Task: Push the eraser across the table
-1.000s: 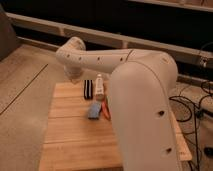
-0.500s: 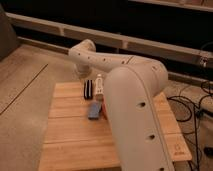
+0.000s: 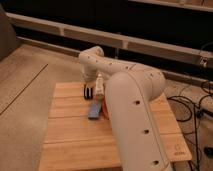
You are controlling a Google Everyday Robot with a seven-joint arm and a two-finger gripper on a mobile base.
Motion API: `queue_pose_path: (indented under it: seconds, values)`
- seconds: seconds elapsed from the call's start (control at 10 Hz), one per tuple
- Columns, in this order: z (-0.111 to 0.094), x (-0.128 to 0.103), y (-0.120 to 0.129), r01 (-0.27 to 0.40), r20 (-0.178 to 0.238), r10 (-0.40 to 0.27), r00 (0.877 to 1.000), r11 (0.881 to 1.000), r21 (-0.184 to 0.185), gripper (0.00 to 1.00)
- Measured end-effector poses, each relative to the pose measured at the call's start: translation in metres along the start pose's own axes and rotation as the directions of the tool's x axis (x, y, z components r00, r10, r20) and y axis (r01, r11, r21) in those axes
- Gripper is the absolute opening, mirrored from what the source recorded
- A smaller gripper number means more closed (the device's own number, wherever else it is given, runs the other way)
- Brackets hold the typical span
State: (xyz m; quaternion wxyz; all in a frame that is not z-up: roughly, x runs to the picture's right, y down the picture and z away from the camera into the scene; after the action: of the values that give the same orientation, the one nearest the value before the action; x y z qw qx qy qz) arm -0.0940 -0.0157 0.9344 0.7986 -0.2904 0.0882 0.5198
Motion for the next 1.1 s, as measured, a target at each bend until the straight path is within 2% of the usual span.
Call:
queue_pose_path:
  seconds: [0.2,0.3,0.8,0.9,1.1]
  values:
    - [0.01,0.003,-0.017,-0.034,-0.013,0.034,0.999,0.999,0.001,0.0]
    - [0.012,0.001,-0.024,-0.033,-0.008,0.033,0.999,0.999,0.014,0.0]
    - [0.013,-0.001,-0.024,-0.023,-0.005,0.023,1.0,0.999,0.027,0.0]
    - [0.012,-0.001,-0.025,-0.021,0.002,0.021,1.0,0.999,0.033,0.0]
    - [0.013,-0.008,-0.029,0.001,0.042,-0.003,0.999,0.999,0.049,0.0]
